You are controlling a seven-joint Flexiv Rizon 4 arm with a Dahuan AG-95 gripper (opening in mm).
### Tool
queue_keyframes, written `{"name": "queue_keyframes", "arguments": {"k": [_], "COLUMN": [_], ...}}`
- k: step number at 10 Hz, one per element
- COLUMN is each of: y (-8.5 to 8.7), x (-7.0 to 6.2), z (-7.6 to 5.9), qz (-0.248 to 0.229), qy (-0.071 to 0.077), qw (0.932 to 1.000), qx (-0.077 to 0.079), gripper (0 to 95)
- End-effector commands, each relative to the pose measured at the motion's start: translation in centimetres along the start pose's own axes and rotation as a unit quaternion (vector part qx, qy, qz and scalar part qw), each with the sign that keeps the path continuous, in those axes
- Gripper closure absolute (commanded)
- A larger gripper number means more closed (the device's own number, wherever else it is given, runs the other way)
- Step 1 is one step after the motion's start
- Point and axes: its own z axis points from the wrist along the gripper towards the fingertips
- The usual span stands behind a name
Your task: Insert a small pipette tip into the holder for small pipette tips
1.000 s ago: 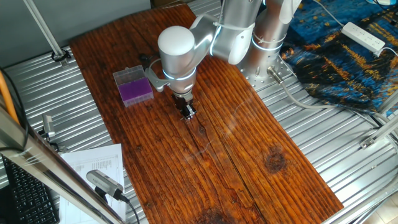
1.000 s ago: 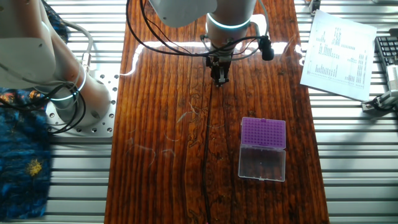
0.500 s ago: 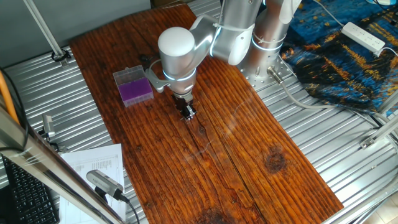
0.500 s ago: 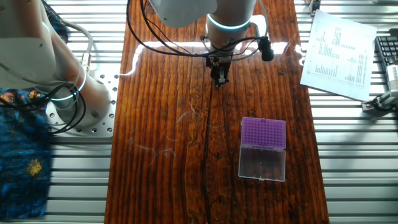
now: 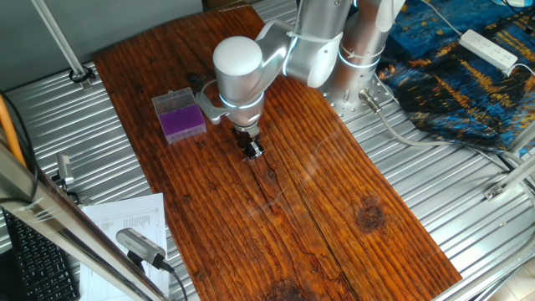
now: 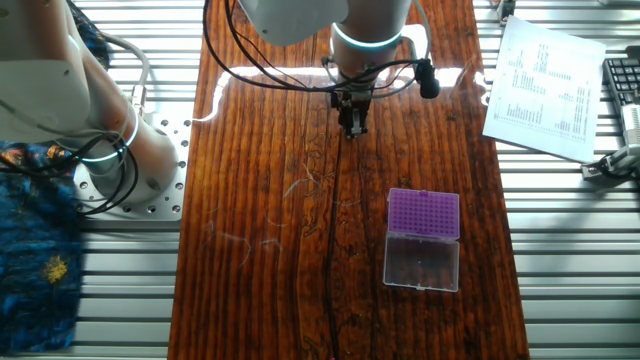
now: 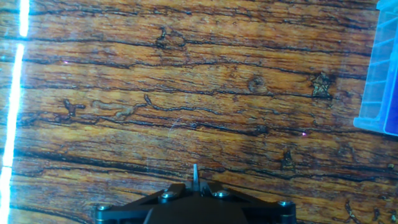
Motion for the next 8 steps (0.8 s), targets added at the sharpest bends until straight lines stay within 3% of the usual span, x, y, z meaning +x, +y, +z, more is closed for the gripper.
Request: {"name": "queue_keyframes", "arguments": {"k": [1, 6, 8], "y": [0.0, -0.2, -0.3], "x": [0.0, -0.1, -0.2], "z": [0.0, -1.0, -2.2], "qz": [-0.001, -0.015, -0.039], "qy": [0.000, 0.003, 0.007], "qw": [1.0000, 0.9999, 0.9992], "qx": [0.000, 0.000, 0.010], "gripper": [95.0, 95.0, 95.0]}}
